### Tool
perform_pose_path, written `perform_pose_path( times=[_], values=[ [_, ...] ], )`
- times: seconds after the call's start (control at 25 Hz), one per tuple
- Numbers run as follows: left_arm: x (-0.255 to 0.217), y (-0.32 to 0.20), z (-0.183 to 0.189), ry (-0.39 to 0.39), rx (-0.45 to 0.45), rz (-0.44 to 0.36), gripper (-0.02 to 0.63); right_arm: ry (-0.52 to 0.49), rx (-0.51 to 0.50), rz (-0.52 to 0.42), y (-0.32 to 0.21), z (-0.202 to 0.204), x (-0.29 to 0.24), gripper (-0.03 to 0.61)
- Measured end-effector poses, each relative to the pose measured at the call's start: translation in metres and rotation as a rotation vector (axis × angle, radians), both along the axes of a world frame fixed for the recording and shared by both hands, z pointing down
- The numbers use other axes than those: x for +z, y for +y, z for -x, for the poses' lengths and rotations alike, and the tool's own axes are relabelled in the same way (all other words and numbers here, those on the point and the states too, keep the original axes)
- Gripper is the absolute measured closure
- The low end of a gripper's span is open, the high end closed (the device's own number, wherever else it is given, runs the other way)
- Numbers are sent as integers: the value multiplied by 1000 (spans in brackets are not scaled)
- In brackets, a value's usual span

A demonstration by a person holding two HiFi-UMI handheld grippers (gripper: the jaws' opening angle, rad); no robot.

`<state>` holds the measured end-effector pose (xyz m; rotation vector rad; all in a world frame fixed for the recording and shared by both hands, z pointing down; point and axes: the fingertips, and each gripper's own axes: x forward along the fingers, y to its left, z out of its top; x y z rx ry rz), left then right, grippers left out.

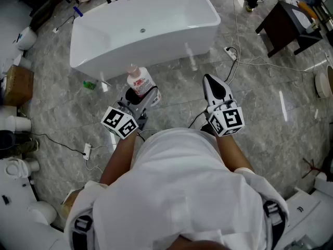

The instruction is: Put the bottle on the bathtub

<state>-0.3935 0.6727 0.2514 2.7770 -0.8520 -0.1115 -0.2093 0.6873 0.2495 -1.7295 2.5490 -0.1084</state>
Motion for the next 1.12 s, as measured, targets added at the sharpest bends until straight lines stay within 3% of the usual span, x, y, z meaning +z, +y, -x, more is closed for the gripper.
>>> perform_pose_path(
  times=[0.4, 0.64, 0.8, 1.12],
  values=[
    [2, -7, -25, 41, -42, 67, 382, 50, -6, -57, 5, -34, -1, 563],
    [1, -7, -50, 39, -63, 74, 382, 11, -22, -44, 13, -74, 11, 563],
    [2, -4, -67, 20, -71, 63, 382, 38, -52, -42, 21, -87, 26, 563],
    [17, 0, -95, 10, -16, 100, 382, 8, -36, 4, 24, -110, 47, 563]
  ],
)
